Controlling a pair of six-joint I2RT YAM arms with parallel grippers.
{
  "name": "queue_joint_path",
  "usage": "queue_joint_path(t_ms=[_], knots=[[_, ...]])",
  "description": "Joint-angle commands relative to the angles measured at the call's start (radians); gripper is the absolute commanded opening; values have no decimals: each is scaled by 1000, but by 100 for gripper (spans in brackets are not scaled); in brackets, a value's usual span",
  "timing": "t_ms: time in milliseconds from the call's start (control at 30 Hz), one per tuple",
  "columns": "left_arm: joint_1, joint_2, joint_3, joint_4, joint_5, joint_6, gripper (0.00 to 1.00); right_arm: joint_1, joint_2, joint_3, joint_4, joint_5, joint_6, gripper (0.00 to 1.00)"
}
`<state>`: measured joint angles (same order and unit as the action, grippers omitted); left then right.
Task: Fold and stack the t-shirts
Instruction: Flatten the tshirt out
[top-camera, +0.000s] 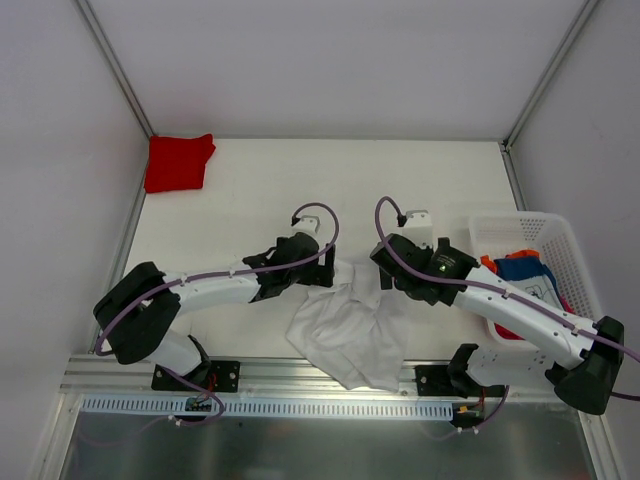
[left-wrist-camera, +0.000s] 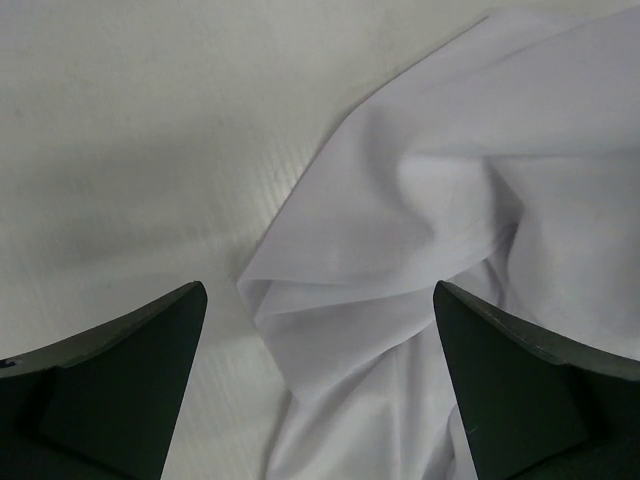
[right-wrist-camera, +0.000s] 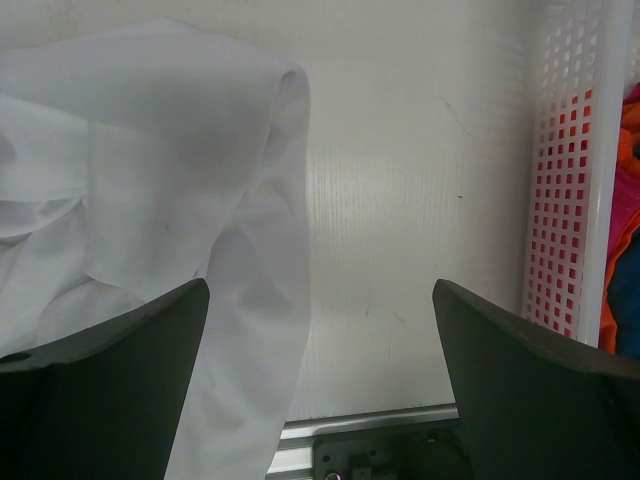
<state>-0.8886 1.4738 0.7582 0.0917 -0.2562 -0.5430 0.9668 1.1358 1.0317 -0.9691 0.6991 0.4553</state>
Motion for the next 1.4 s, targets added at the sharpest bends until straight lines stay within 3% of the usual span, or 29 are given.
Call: queue_joint_path(t_ms=[0,367,833,900,1033,1067,1167,1300,1367], knots=[[4,-21,-43,-35,-66,-86,99,7,-4,11,-17,20,20,99],[-18,-36,-132,-53,-72,-179,99,7,35,8,-11,20,28,99],[-121,72,-92,-26,-69,-275,93,9,73,-2,-3,25,34,100],[-130,88,-83,-27,-71,-278,86,9,73,-4,-3,25,37,100],[-142,98,-79,-27,-81,-282,51,9,61,-19,-3,31,40,99],[-142,102,-80,-29,-83,-285,34,9,59,-22,-3,33,40,99],[-144,108,-82,-29,-87,-290,16,9,55,-27,-3,33,42,99],[-145,106,-82,-36,-100,-298,2,9,53,-28,-8,28,48,100],[-148,97,-80,-49,-112,-299,0,9,51,-28,-11,23,52,100]])
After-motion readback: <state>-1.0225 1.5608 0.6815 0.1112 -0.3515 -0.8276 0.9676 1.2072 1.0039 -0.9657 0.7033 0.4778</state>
